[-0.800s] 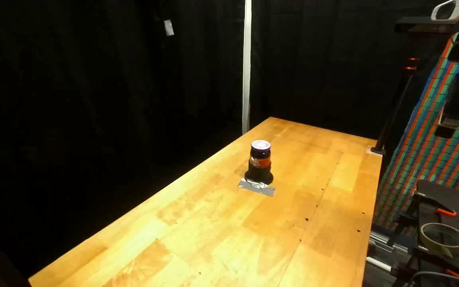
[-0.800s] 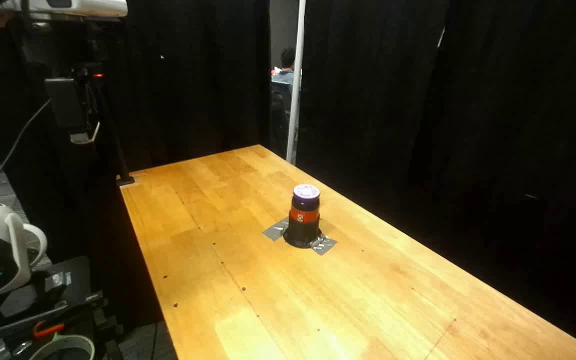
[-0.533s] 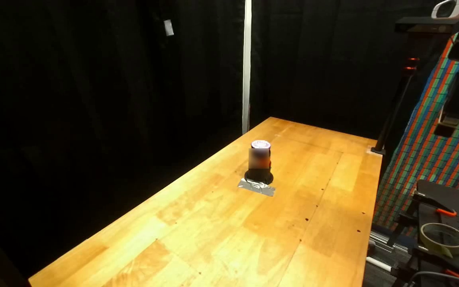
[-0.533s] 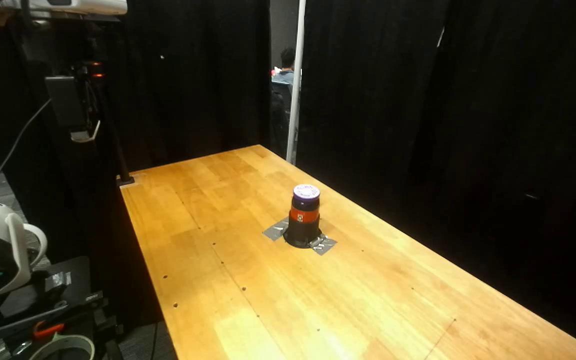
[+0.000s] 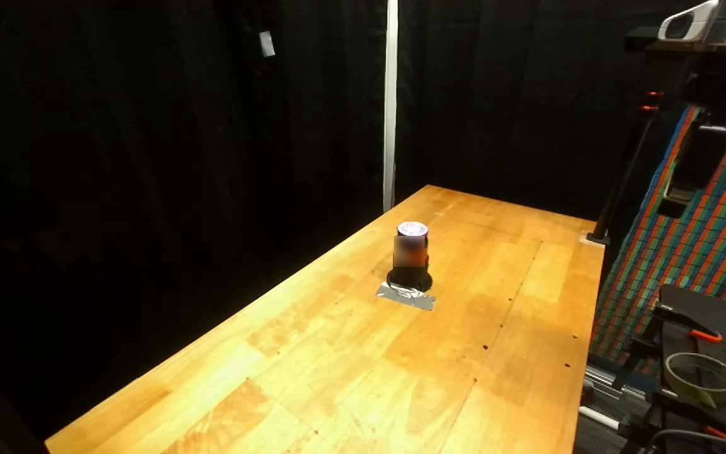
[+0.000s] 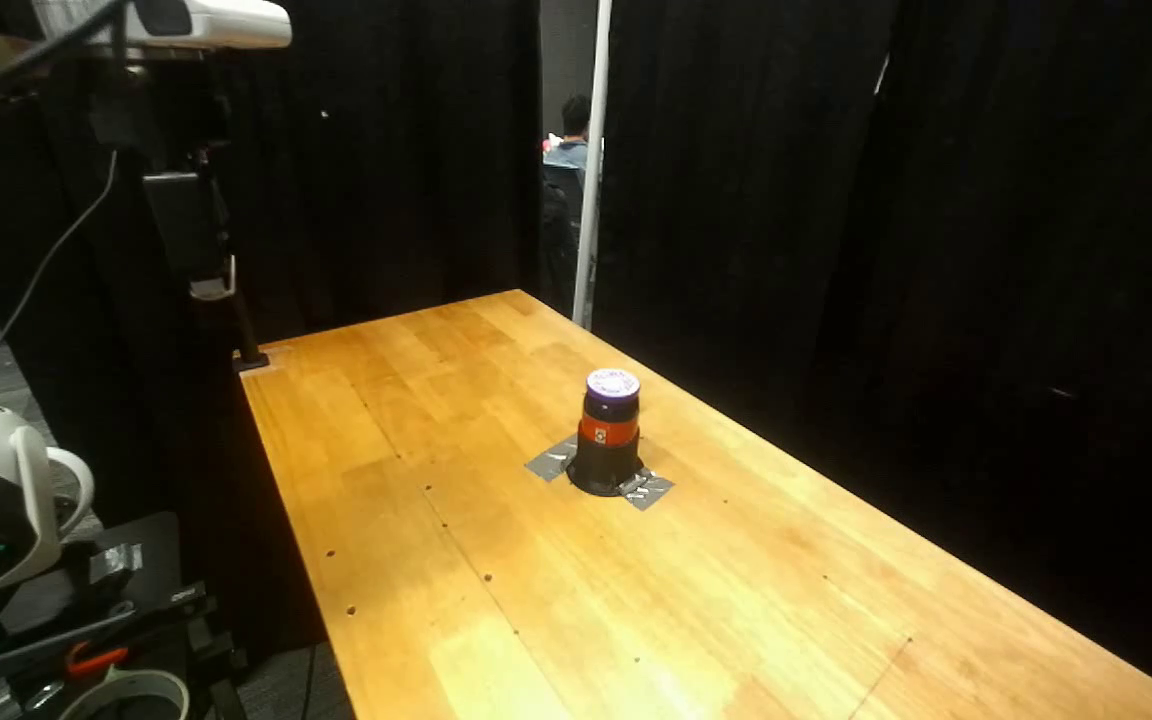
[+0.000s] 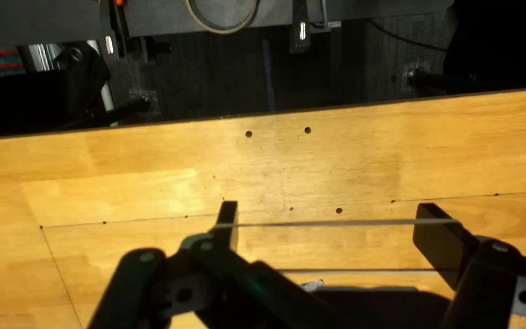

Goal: Put the elastic around the bottle

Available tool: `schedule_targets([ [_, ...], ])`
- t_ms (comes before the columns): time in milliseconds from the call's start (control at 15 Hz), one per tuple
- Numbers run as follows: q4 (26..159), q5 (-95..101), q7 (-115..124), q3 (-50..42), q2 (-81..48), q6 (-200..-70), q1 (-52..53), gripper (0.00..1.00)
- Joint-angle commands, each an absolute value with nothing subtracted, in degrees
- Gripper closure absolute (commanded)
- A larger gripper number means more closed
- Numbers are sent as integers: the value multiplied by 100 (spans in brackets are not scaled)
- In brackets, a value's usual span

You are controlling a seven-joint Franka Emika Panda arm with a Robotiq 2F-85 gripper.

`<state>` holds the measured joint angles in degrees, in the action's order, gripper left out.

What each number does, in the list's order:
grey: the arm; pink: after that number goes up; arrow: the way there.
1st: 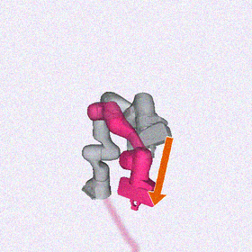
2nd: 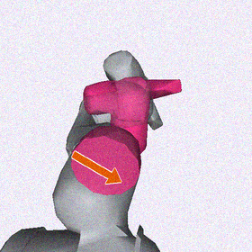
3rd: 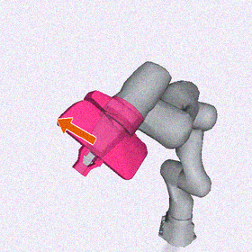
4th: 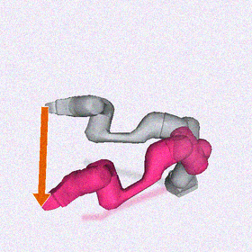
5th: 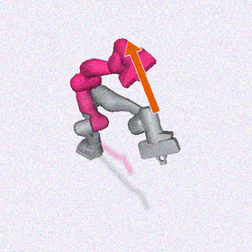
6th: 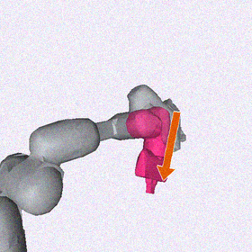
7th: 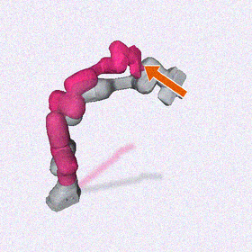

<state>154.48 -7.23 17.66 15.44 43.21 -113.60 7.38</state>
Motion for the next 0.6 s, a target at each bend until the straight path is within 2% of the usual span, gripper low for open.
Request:
schedule_targets([
  [0, 15104, -211, 1256, 1360, 3276, -12324, 469, 0],
  [267, 14427, 215, 812, 1081, 1867, -13451, 332, 0],
  [533, 13215, -58, 170, 805, 453, -13609, 513, 0],
])
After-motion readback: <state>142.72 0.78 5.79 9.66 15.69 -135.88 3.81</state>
